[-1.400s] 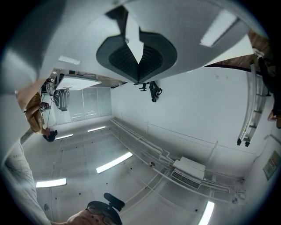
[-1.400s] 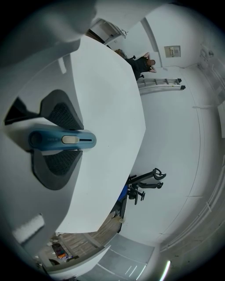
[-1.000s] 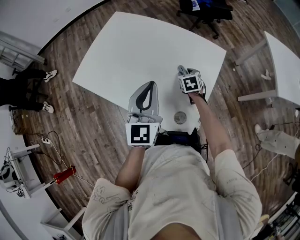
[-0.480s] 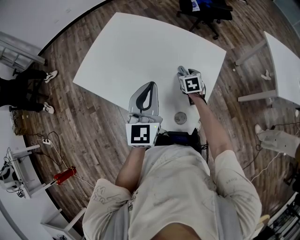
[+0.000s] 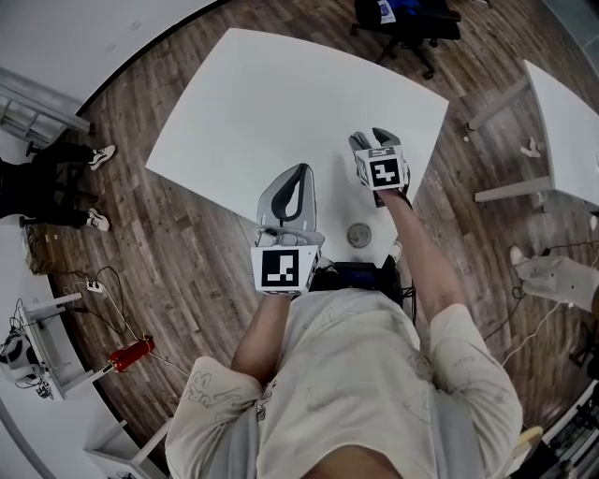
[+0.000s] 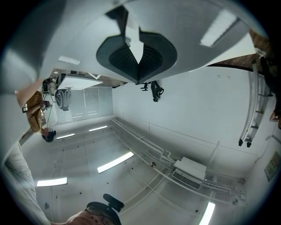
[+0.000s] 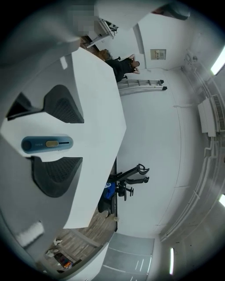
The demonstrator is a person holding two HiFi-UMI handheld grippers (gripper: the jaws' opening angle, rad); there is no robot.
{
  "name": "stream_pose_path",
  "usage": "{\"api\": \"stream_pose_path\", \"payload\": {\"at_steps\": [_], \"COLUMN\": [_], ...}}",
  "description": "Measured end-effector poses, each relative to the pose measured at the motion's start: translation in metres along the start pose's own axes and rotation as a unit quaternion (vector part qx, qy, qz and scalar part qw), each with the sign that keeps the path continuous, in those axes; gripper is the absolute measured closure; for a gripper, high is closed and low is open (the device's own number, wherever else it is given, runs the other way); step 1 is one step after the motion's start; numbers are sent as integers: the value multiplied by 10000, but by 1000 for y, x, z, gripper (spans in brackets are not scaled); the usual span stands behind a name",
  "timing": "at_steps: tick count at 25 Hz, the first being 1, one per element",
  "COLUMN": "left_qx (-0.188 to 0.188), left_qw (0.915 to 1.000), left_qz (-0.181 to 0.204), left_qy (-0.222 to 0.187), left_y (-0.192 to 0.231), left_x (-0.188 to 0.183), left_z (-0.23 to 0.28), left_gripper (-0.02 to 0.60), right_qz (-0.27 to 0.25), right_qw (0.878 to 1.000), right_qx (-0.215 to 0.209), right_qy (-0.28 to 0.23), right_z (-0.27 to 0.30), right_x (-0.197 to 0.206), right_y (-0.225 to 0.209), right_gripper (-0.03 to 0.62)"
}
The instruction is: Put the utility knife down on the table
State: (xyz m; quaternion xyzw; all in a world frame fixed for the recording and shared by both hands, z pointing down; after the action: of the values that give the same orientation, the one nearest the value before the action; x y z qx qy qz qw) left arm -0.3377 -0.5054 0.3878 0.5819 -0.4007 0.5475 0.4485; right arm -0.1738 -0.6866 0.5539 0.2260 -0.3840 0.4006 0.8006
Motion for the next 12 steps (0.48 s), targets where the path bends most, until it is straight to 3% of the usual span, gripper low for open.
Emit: {"api": "stream_pose_path", "payload": {"at_steps": [12], "left_qx": [107], "left_qw": [9999], "left_qz": [10], "left_qy": [56], "left_y": [-10], "left_x": [-14], "left_z": [2], "left_gripper": [563], "right_qz": [-68], "right_qw": [9953], "right_qx": [78], "right_qy": [-967], "right_z": [-51], "right_x": [-46], "right_y": [1], "right_gripper": [416]}}
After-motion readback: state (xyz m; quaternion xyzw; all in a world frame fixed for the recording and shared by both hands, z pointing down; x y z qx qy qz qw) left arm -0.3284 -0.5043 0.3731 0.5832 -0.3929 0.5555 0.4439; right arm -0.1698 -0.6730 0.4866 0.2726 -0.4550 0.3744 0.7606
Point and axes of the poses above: the fingertips, and each gripper's own axes: z forward along the fingers, y to its left, x out of its underside, the point moved 9 cm from there along -z, backward along the fingers, and after that the axes turned 7 degrees about -z, right-handed, at the moved point
